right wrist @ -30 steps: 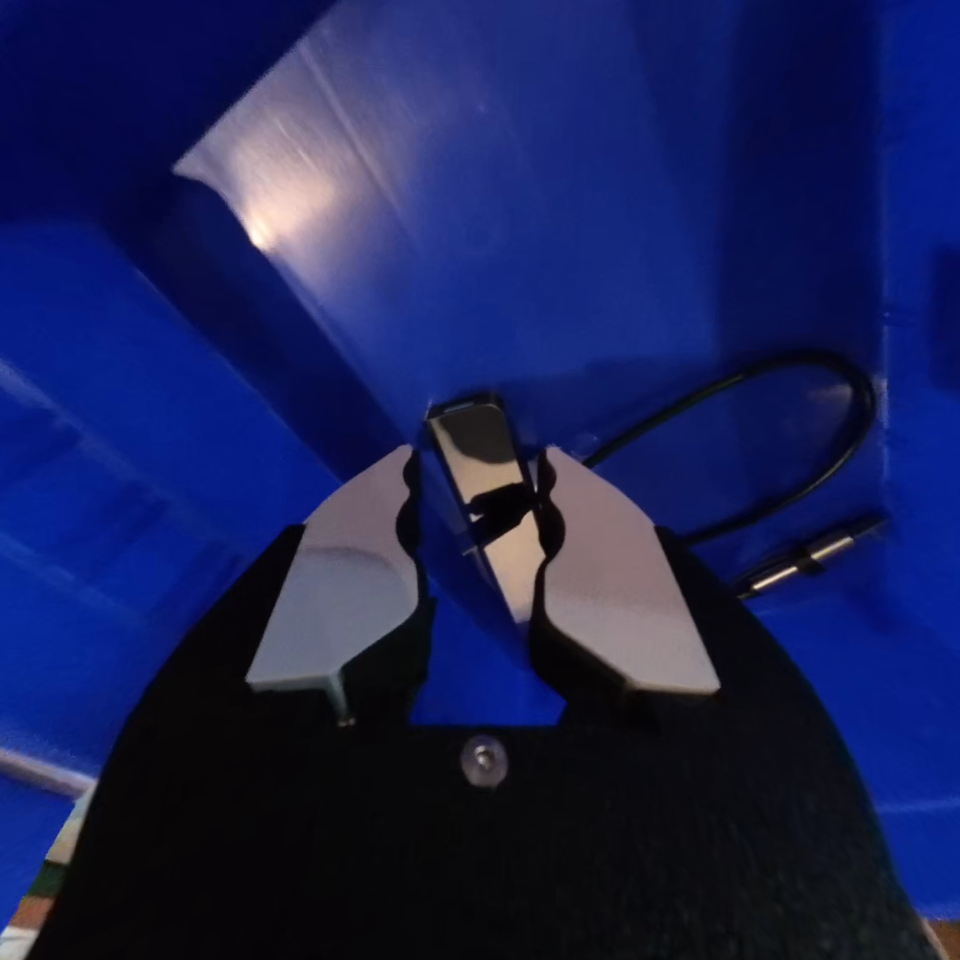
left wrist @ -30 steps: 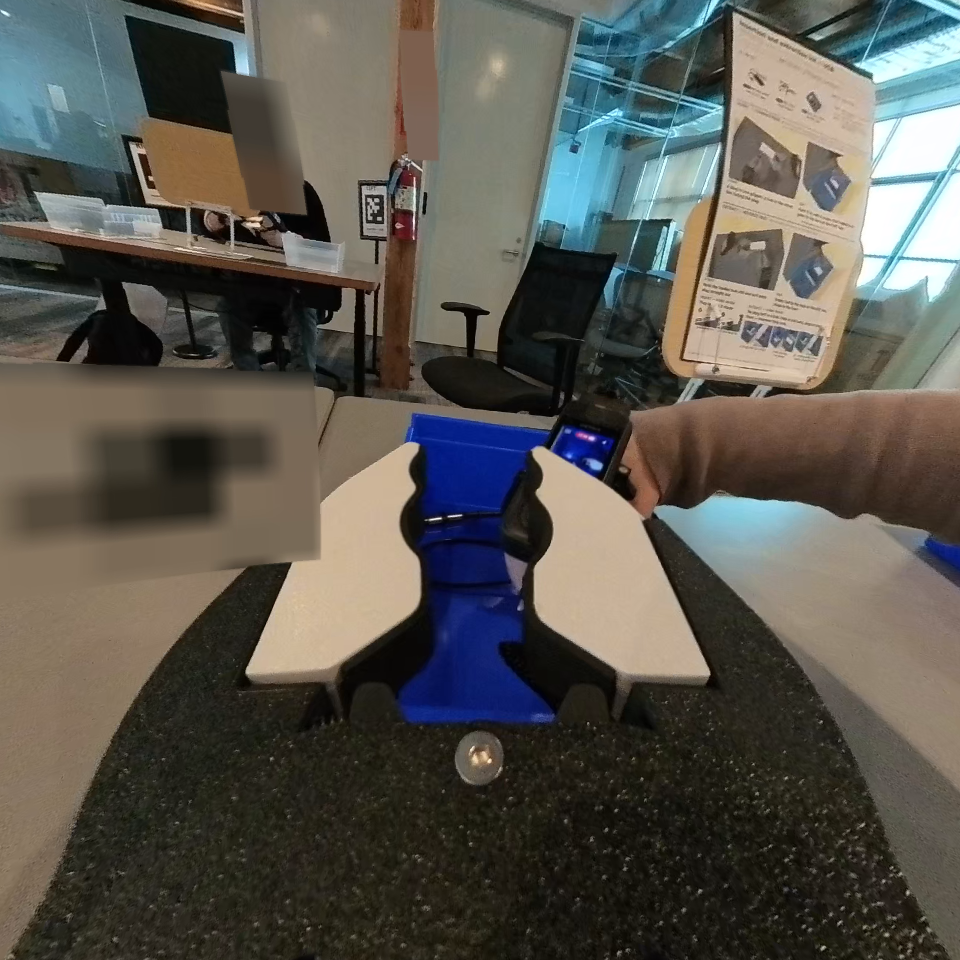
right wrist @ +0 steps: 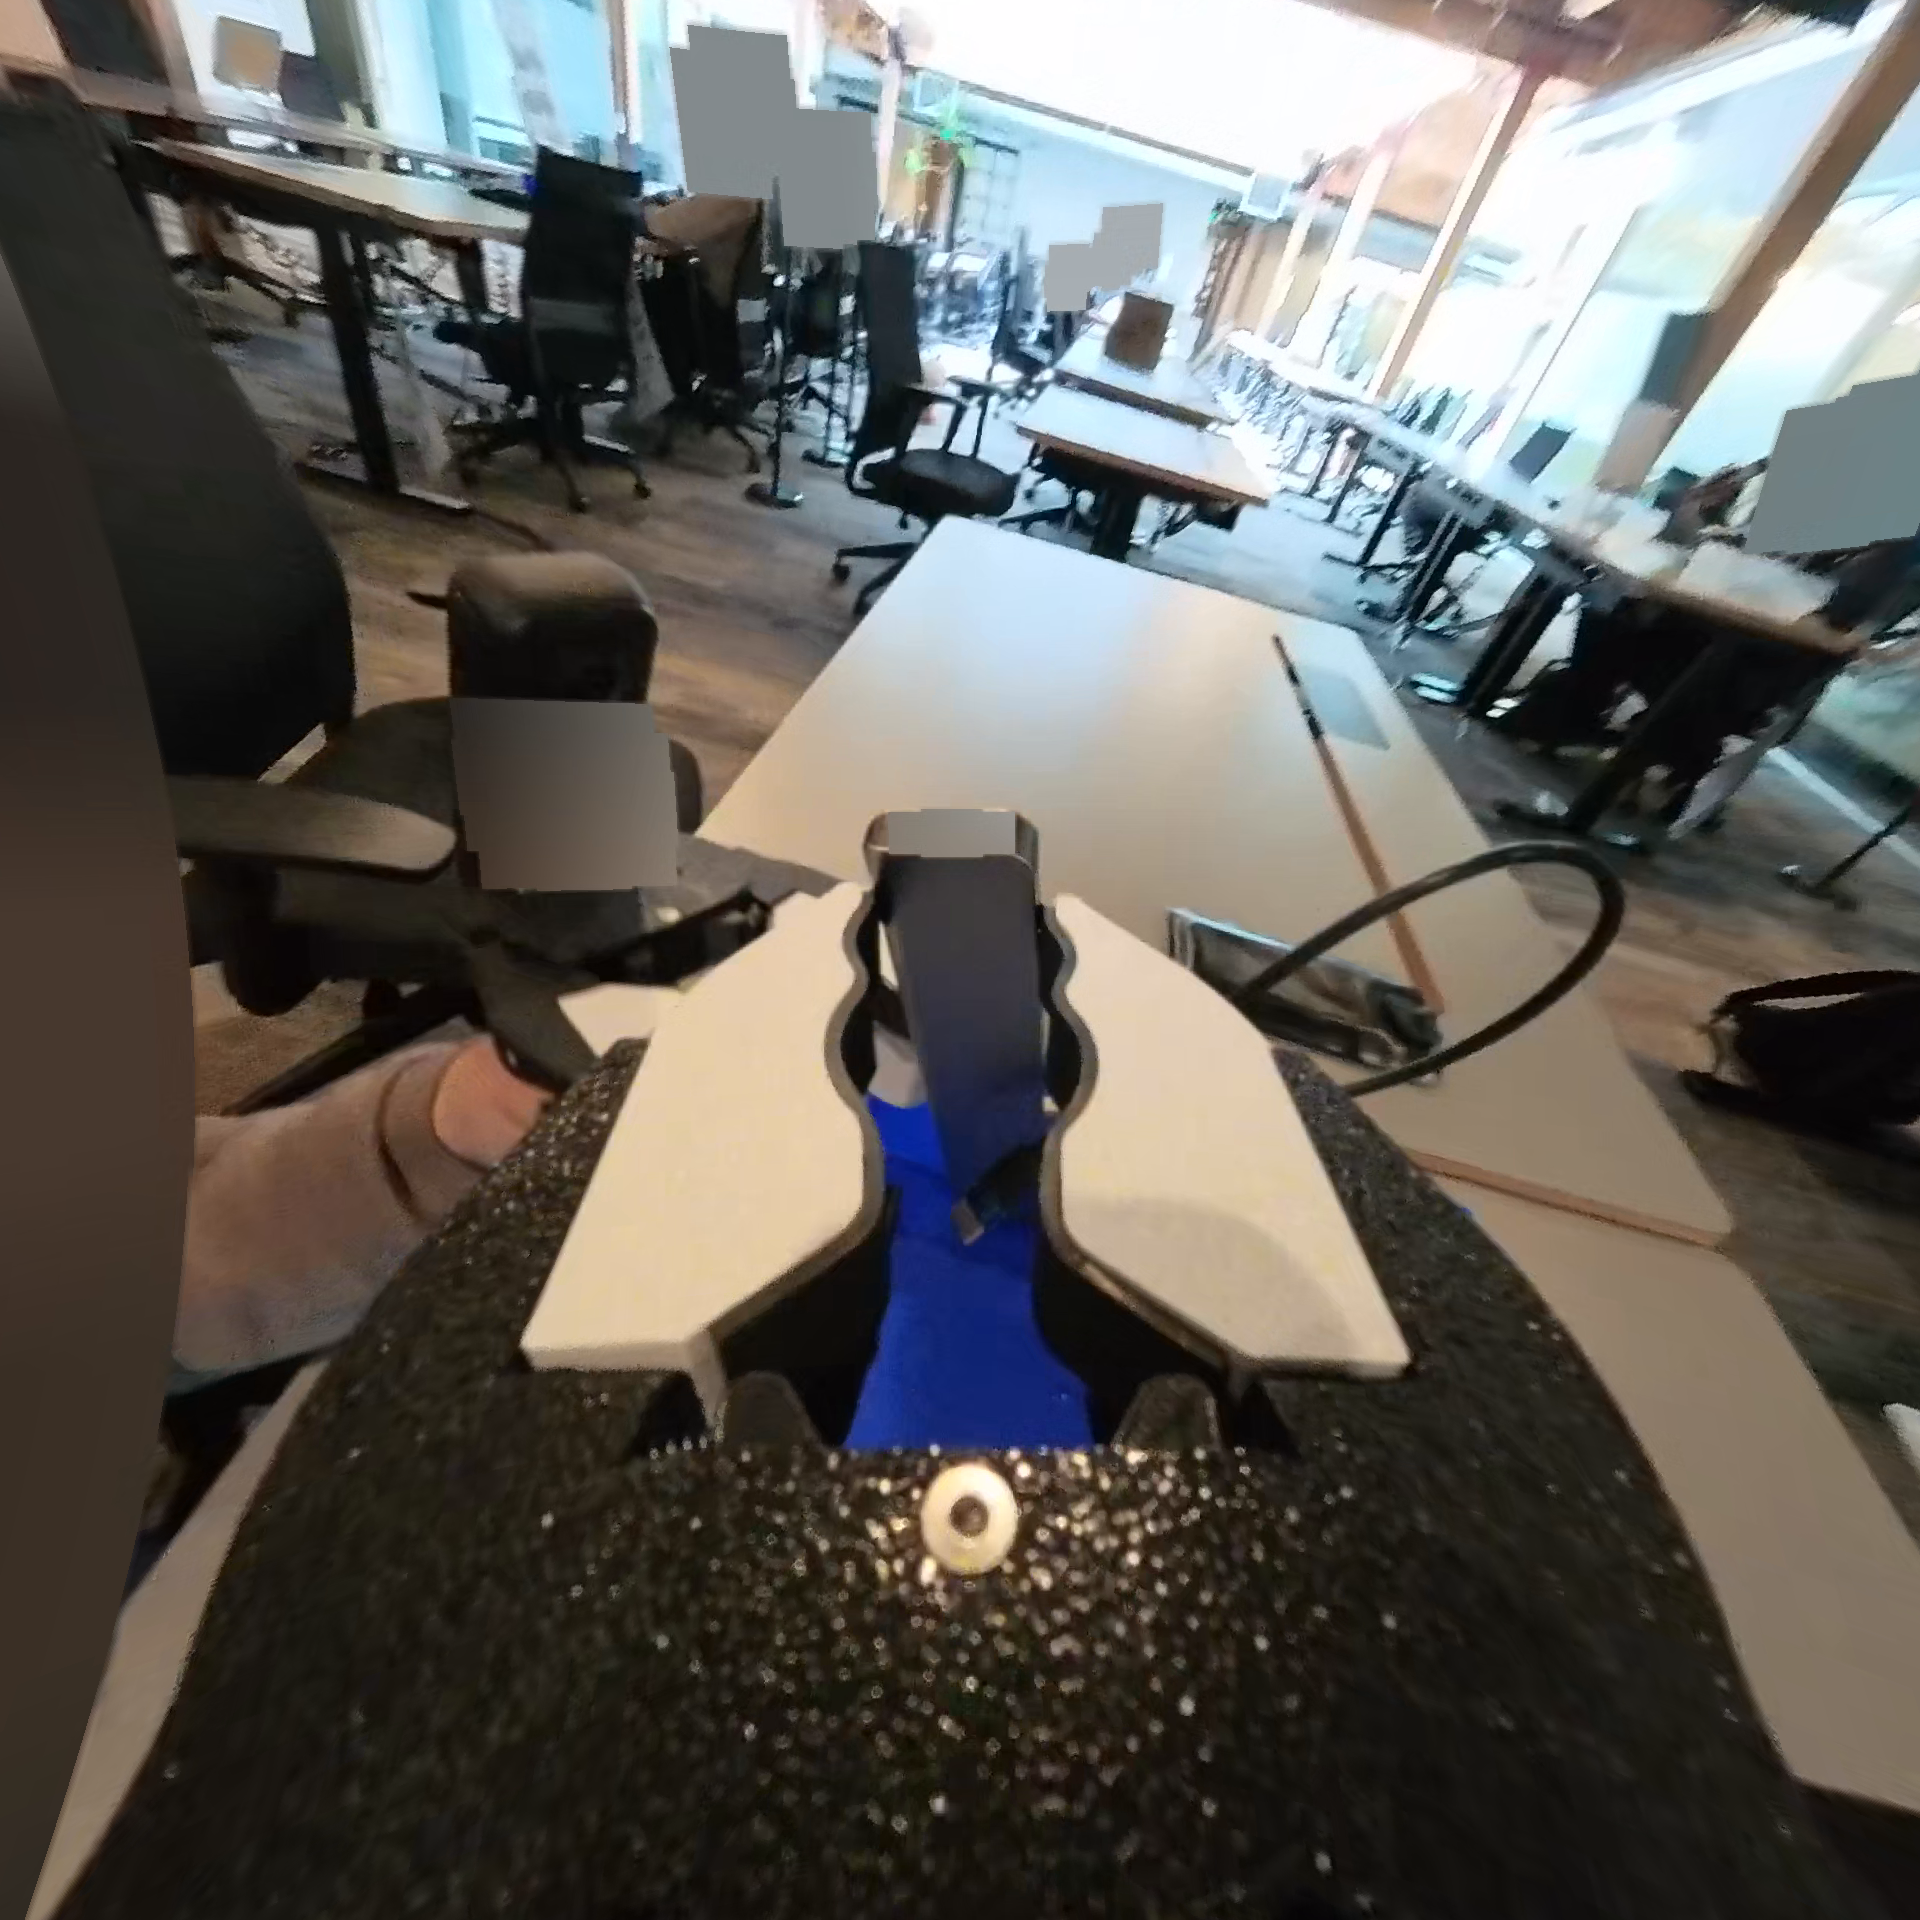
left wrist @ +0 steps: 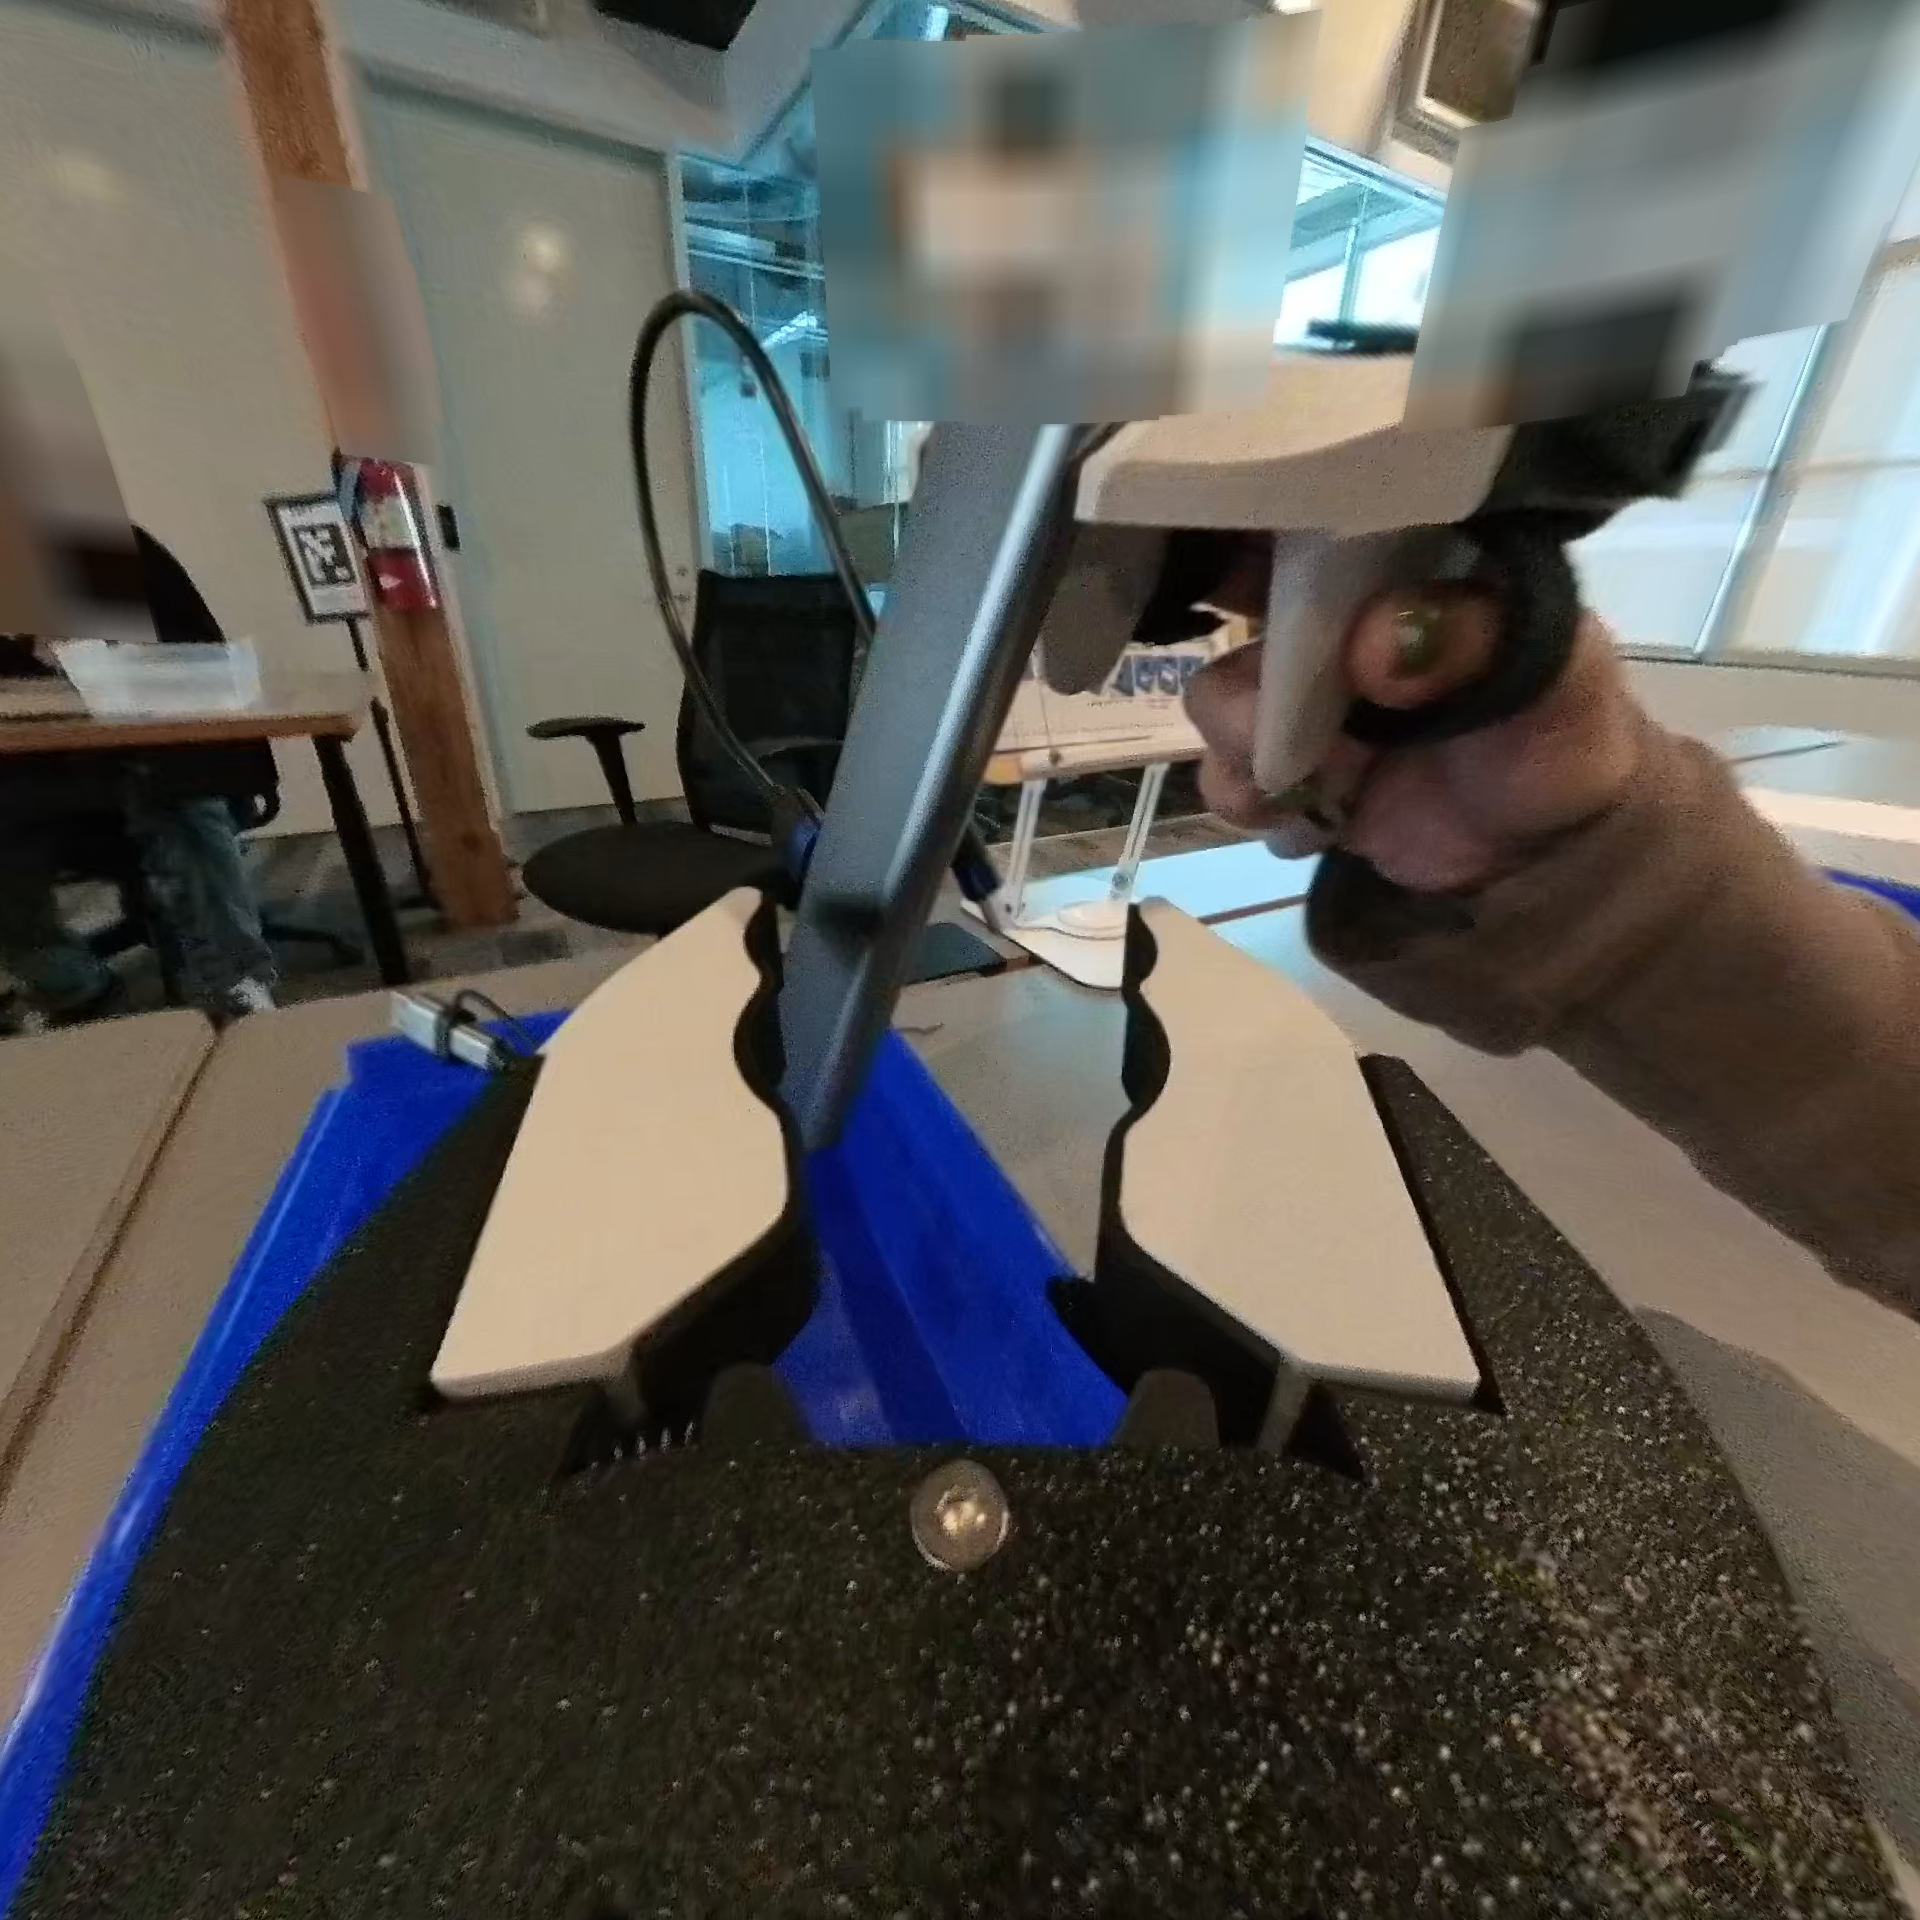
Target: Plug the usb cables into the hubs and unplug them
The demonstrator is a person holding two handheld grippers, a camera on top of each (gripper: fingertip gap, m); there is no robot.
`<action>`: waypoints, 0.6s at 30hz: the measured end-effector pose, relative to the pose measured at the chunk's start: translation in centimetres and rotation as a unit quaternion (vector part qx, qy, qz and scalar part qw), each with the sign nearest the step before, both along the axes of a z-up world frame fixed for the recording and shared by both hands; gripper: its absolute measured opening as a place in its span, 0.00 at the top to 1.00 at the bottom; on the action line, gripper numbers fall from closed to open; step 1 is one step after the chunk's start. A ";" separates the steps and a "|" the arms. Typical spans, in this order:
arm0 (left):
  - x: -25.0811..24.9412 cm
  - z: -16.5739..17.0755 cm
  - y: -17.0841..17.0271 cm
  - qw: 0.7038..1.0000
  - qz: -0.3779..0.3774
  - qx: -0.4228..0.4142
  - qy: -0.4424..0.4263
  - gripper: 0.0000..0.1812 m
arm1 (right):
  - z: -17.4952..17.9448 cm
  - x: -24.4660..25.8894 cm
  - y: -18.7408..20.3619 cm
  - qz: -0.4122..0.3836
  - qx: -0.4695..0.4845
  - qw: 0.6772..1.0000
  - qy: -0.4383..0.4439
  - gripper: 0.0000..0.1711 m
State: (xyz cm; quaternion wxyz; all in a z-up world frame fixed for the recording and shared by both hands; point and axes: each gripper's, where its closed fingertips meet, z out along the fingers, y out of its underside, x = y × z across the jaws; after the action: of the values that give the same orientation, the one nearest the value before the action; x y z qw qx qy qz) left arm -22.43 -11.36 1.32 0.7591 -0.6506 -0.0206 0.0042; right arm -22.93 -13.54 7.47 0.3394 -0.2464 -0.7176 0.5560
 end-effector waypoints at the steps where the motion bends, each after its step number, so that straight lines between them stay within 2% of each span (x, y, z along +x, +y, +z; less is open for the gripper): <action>1: 0.7 0.4 0.3 1.000 0.007 0.003 0.016 0.67 | 0.4 1.1 -0.4 -0.010 0.003 1.000 0.012 0.84; 4: 2.8 1.6 0.9 0.997 0.041 0.016 0.070 0.76 | 1.4 4.5 -1.5 -0.032 0.012 0.998 0.056 0.84; 8: 6.0 2.8 1.3 0.985 0.071 0.029 0.153 0.91 | 2.7 8.2 -0.6 -0.099 0.011 0.989 0.106 0.84; 10: 7.7 2.9 1.7 0.983 0.068 0.028 0.167 0.92 | 3.0 9.9 -0.1 -0.124 -0.005 0.985 0.117 0.84; 13: 11.0 3.0 2.4 0.986 0.002 0.046 0.160 0.94 | 3.2 12.5 0.7 -0.156 -0.019 0.976 0.150 0.84; 16: 14.1 2.8 3.0 0.987 -0.123 0.055 0.092 0.94 | 4.1 16.1 3.2 -0.221 -0.039 0.951 0.213 0.82; 18: 15.4 2.6 3.1 0.975 -0.210 0.062 0.032 0.94 | 3.4 18.4 4.8 -0.240 -0.044 0.948 0.204 0.80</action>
State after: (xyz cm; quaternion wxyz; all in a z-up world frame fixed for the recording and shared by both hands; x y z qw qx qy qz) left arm -7.02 -8.28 3.94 0.7823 -0.5915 0.1408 -0.1355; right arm -4.53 -8.78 10.91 0.5904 -0.3074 -0.5275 0.5279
